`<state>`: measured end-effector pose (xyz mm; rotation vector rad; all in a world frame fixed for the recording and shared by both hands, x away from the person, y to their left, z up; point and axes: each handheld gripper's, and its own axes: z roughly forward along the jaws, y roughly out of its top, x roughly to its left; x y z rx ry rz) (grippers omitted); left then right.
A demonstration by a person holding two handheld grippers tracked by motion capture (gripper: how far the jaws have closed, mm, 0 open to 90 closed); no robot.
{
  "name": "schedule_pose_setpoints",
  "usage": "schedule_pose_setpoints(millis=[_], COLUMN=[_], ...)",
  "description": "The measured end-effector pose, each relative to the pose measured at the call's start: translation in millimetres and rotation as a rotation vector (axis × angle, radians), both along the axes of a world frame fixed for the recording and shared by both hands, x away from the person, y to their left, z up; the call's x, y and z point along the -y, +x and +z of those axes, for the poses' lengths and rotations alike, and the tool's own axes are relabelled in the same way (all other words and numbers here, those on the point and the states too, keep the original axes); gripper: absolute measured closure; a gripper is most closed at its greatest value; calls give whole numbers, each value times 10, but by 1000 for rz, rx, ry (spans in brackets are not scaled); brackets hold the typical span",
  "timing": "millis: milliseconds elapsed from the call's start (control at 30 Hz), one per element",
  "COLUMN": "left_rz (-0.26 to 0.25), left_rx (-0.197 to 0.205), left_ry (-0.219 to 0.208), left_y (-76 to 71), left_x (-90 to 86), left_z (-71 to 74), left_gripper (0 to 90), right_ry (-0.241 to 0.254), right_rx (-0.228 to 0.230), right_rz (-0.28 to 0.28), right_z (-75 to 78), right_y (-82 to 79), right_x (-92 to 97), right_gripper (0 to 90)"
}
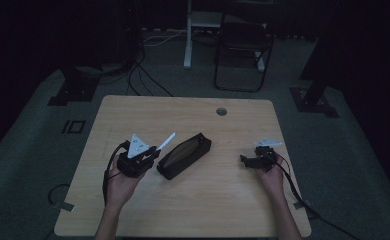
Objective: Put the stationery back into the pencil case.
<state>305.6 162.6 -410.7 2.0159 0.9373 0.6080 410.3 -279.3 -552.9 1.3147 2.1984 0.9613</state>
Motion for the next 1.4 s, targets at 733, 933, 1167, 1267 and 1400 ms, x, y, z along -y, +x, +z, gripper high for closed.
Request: schedule_pose_setpoints(millis=[733, 933, 1167, 1267, 1400], left_rz=[-18, -26, -33, -35, -38], left_rx=[11, 12, 10, 11, 10], left_ry=[1, -5, -9, -13, -16], left_y=[76, 104, 124, 135, 144], left_x=[45, 60, 70, 75, 79], left_z=[59, 61, 61, 54, 52], left_gripper=[786, 786, 786, 786, 786], right_ry=[0, 0, 0, 0, 0], right_rx=[0, 0, 0, 0, 0], right_rz=[0, 0, 0, 0, 0], right_z=[0, 0, 0, 0, 0], right_y=[1, 1, 1, 1, 1], right_x=[-1, -1, 0, -1, 0], right_gripper=[152, 152, 152, 152, 152])
